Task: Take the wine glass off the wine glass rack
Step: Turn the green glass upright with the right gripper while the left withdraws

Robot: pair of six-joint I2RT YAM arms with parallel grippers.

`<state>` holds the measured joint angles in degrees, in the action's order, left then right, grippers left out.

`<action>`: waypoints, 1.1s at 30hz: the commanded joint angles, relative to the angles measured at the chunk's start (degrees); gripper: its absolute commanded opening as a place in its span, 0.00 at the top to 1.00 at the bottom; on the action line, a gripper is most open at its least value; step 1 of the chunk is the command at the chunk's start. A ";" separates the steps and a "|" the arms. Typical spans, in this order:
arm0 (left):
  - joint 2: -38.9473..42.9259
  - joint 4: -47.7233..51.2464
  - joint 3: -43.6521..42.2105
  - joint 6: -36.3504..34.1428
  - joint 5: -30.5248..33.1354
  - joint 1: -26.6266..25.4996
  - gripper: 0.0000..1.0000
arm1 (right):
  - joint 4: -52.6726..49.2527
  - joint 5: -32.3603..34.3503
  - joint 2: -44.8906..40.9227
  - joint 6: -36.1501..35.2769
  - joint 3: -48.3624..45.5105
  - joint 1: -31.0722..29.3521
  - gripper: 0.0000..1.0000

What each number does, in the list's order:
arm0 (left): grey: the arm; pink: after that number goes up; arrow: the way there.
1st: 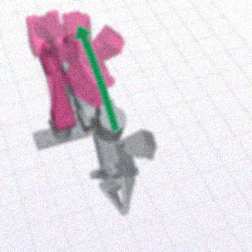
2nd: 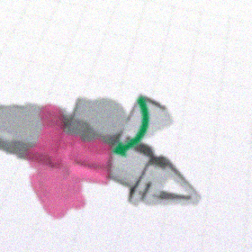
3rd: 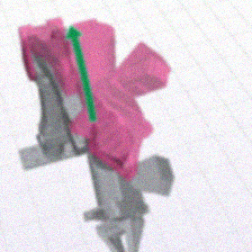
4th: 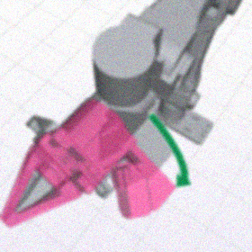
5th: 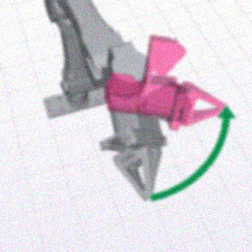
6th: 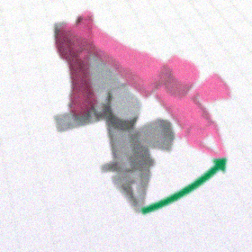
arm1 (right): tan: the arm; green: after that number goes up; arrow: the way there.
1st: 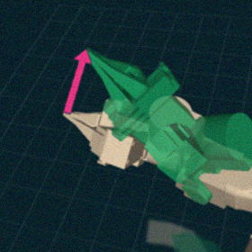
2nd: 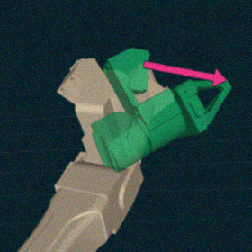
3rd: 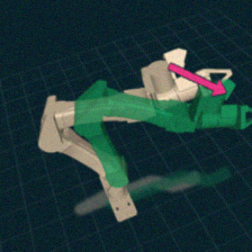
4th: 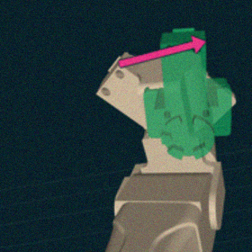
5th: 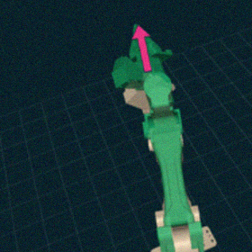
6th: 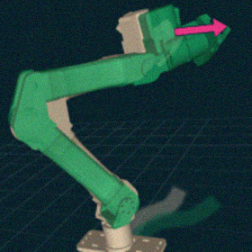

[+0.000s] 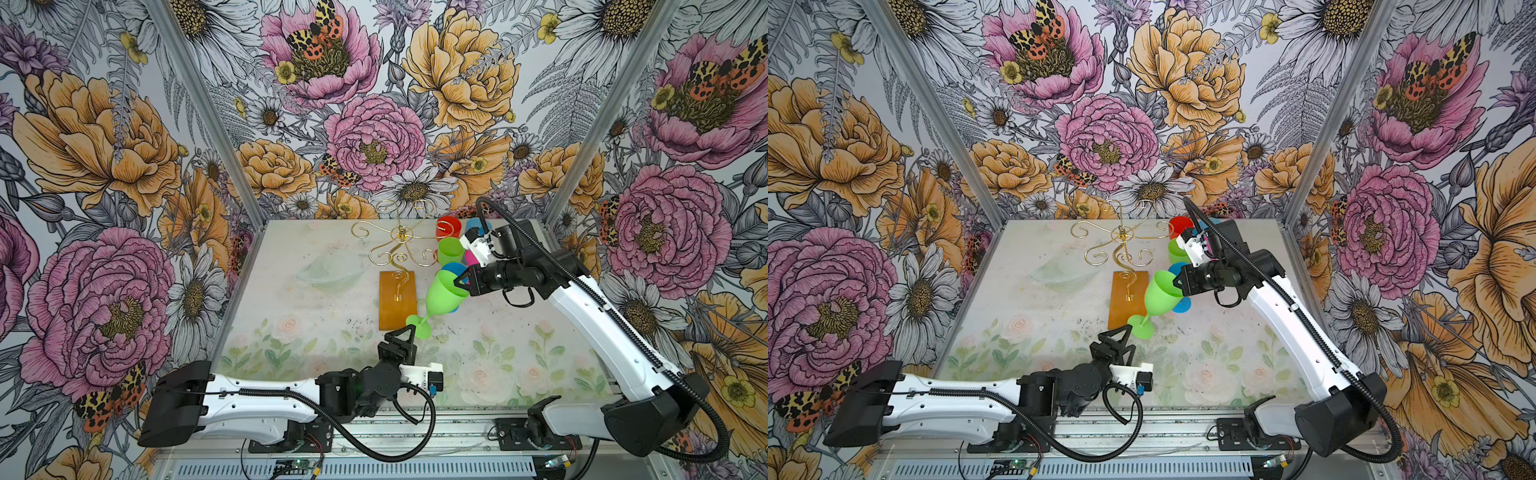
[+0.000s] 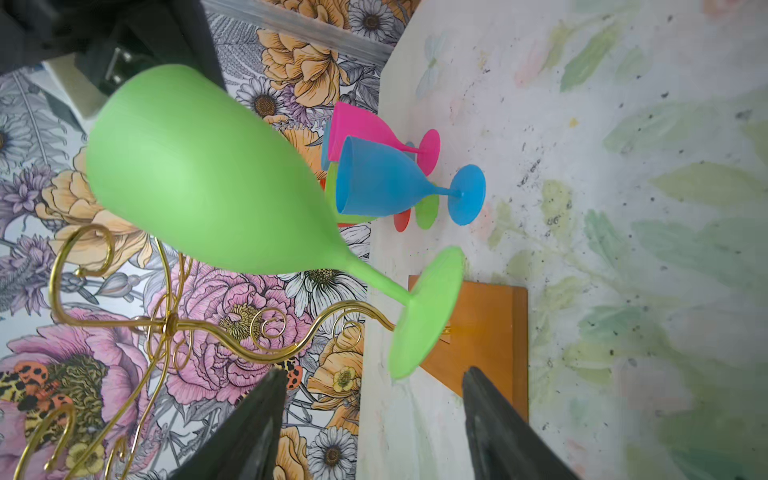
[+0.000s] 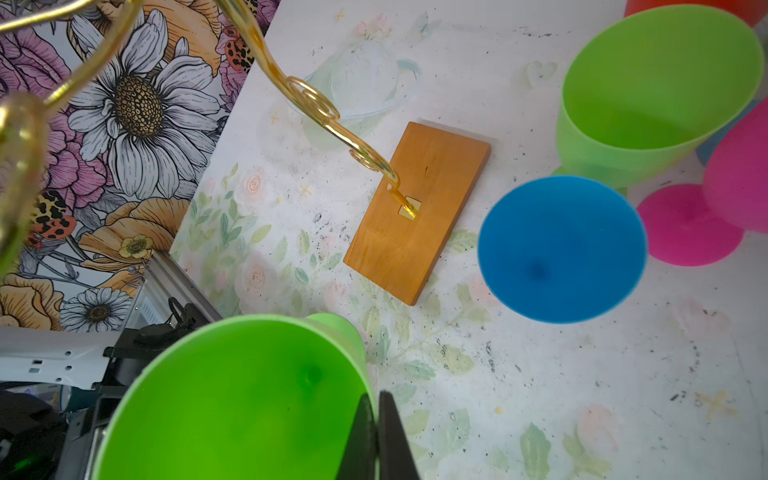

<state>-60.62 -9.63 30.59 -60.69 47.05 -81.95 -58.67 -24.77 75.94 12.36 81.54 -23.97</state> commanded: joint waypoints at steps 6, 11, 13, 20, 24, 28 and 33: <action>6.65 7.94 3.45 26.52 3.93 3.73 0.22 | -1.44 18.29 -2.81 -1.16 -2.43 -3.93 1.00; 11.70 15.43 4.66 38.19 0.48 9.25 0.06 | -1.27 24.91 -3.98 -0.17 -3.92 -3.96 1.00; 13.26 16.76 4.16 40.81 -0.91 11.36 0.05 | -1.18 26.81 -4.14 0.11 -4.35 -3.90 1.00; 15.92 23.58 5.09 51.06 -4.74 20.06 0.01 | -0.79 29.93 -4.20 1.20 -6.50 -3.01 1.00; 15.83 23.30 4.46 50.73 -8.01 23.08 0.01 | 0.50 31.56 -4.62 2.65 -8.30 -1.36 1.00; 13.83 25.30 6.25 52.38 -8.90 26.91 0.01 | 2.55 31.93 -5.51 4.31 -10.76 1.74 1.00; 12.45 27.02 7.64 55.35 -10.63 31.92 0.01 | 4.46 33.93 -6.47 4.69 -12.13 4.64 1.00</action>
<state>-48.16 15.81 36.29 -8.51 39.22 -51.96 -57.36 6.57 71.40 15.81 69.56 -20.32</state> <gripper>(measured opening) 0.986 0.050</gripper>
